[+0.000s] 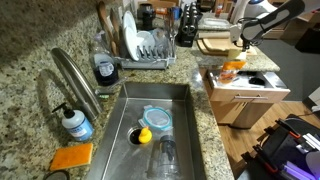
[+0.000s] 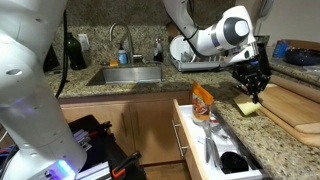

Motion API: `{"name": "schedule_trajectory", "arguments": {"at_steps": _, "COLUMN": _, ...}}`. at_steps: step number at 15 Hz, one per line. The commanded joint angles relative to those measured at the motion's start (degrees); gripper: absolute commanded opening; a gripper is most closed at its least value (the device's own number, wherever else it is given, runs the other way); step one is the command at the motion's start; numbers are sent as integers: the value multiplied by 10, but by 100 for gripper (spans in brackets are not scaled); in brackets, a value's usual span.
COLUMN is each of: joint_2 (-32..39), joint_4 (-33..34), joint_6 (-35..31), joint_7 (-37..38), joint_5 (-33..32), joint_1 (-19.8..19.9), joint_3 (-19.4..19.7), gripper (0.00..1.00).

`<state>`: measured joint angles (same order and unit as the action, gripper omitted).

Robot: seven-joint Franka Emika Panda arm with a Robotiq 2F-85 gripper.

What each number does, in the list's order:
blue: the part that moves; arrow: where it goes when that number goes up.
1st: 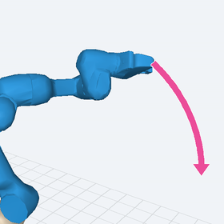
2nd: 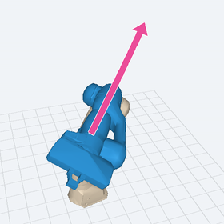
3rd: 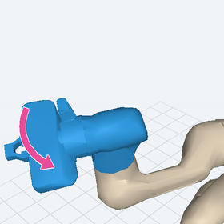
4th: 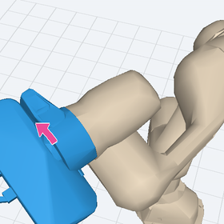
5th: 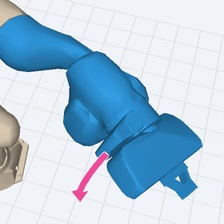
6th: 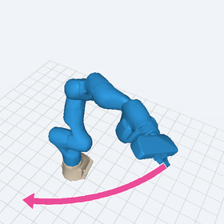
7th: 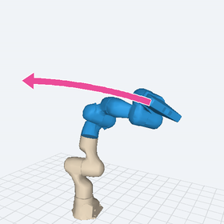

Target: Put the orange packet in the open drawer, remove the yellow sponge from the open drawer and use it to wipe the counter

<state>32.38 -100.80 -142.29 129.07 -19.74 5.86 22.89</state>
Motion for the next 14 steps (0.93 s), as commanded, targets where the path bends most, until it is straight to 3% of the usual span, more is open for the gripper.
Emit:
{"name": "schedule_trajectory", "arguments": {"at_steps": 1, "joint_2": 31, "joint_4": 43, "joint_6": 49, "joint_7": -23, "joint_5": 72, "joint_1": 38, "joint_3": -17, "gripper": 0}}
{"name": "schedule_trajectory", "arguments": {"at_steps": 2, "joint_2": 45, "joint_4": 59, "joint_6": 59, "joint_7": -22, "joint_5": 88, "joint_1": 44, "joint_3": -18, "gripper": 0}}
{"name": "schedule_trajectory", "arguments": {"at_steps": 3, "joint_2": 50, "joint_4": 67, "joint_6": 71, "joint_7": -11, "joint_5": 101, "joint_1": 45, "joint_3": -15, "gripper": 26}}
{"name": "schedule_trajectory", "arguments": {"at_steps": 5, "joint_2": 63, "joint_4": 91, "joint_6": 94, "joint_7": -11, "joint_5": 126, "joint_1": 52, "joint_3": -16, "gripper": 32}}
{"name": "schedule_trajectory", "arguments": {"at_steps": 10, "joint_2": 68, "joint_4": 120, "joint_6": 131, "joint_7": 11, "joint_5": 151, "joint_1": 53, "joint_3": -11, "gripper": 69}}
{"name": "schedule_trajectory", "arguments": {"at_steps": 12, "joint_2": 43, "joint_4": 109, "joint_6": 160, "joint_7": 17, "joint_5": 151, "joint_1": 48, "joint_3": -9, "gripper": 83}}
{"name": "schedule_trajectory", "arguments": {"at_steps": 14, "joint_2": -23, "joint_4": 43, "joint_6": 145, "joint_7": 17, "joint_5": 131, "joint_1": 32, "joint_3": -2, "gripper": 97}}
